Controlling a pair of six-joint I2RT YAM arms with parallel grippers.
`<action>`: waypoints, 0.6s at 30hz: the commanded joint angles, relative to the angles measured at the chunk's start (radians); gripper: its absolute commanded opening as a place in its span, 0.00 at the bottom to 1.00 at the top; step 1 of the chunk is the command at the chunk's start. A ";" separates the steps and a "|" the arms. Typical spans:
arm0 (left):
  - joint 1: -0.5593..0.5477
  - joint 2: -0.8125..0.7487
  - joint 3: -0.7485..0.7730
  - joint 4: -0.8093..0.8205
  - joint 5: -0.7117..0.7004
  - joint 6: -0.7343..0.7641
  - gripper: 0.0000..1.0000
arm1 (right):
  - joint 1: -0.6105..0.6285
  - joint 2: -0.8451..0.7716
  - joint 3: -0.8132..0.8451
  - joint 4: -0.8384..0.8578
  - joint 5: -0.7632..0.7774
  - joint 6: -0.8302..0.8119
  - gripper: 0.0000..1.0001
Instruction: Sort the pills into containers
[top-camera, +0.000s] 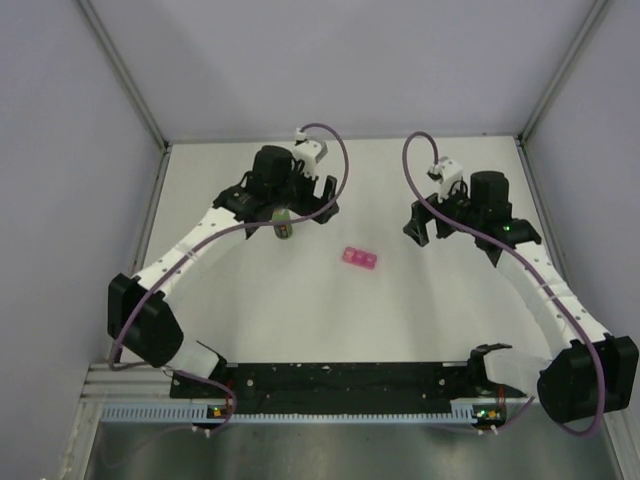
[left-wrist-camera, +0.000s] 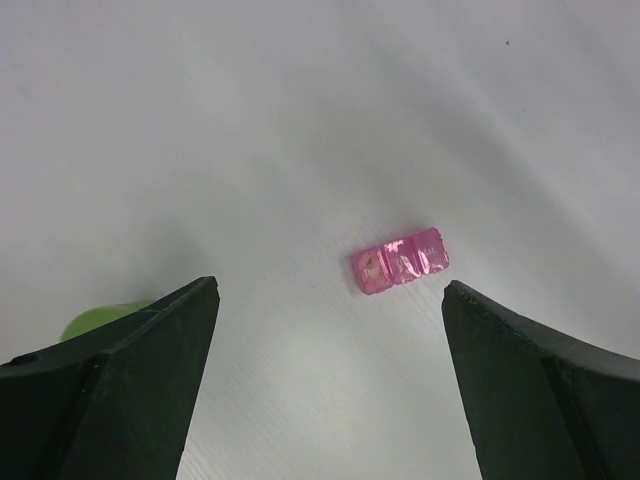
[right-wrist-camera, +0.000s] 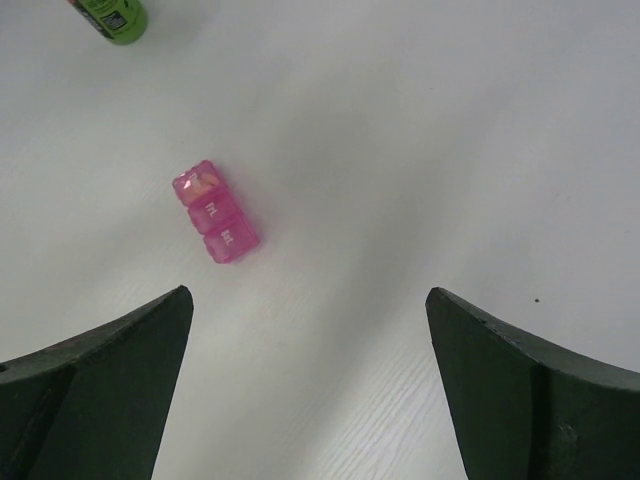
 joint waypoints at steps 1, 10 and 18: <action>0.009 -0.116 0.059 0.045 -0.096 0.036 0.99 | -0.017 -0.045 0.000 0.073 0.139 0.057 0.99; 0.115 -0.256 0.001 0.083 -0.199 -0.024 0.99 | -0.017 -0.055 0.028 0.093 0.246 0.128 0.99; 0.327 -0.369 -0.086 0.103 -0.076 -0.079 0.99 | -0.023 -0.059 0.067 0.117 0.293 0.181 0.99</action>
